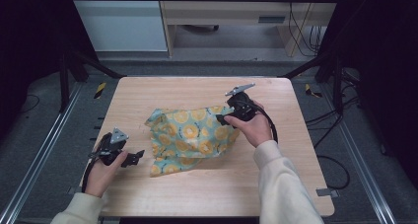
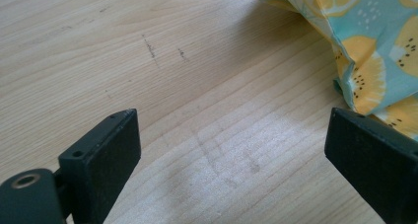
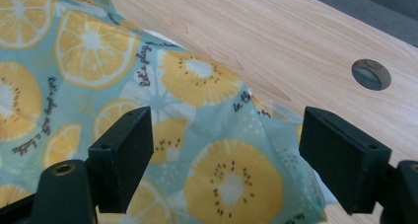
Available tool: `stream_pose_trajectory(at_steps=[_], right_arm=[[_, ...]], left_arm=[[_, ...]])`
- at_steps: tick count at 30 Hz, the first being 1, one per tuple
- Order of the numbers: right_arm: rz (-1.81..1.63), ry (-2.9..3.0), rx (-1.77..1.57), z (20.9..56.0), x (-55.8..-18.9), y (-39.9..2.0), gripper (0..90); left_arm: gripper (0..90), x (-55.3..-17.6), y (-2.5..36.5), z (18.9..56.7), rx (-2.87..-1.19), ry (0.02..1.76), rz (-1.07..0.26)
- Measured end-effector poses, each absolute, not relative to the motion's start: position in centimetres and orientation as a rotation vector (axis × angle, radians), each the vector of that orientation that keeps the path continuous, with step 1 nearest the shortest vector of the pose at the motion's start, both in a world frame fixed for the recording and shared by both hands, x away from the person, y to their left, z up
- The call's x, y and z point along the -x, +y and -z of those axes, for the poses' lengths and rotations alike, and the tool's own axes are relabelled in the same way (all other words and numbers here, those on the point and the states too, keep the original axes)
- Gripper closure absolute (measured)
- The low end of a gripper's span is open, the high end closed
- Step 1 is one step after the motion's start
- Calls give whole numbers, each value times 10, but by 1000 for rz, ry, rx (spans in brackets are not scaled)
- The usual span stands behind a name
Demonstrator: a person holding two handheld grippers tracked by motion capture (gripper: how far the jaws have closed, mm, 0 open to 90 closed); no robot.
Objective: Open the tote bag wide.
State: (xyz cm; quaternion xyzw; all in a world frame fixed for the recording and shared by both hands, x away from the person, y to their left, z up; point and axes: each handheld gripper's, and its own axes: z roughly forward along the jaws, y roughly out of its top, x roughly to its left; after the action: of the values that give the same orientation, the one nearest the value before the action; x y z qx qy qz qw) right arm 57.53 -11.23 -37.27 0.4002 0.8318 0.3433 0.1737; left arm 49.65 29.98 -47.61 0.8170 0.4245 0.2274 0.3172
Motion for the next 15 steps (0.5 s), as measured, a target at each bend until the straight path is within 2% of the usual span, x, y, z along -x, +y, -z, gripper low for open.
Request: stream_pose_trajectory(at_steps=[6,9,14,15], right_arm=[[-962,2411,-1172,380,-586,-106,227],[-951,2449,-1163,384,-587,-101,328],[-932,2468,-1109,385,-585,-99,648],[-945,2470,-1099,383,-584,-99,748]], left_arm=[[70,-497,301,476,-2155,1118,-597],[71,-498,300,476,-2156,1118,-600],[71,-498,299,477,-2161,1112,-603],[71,-498,299,477,-2162,1112,-602]])
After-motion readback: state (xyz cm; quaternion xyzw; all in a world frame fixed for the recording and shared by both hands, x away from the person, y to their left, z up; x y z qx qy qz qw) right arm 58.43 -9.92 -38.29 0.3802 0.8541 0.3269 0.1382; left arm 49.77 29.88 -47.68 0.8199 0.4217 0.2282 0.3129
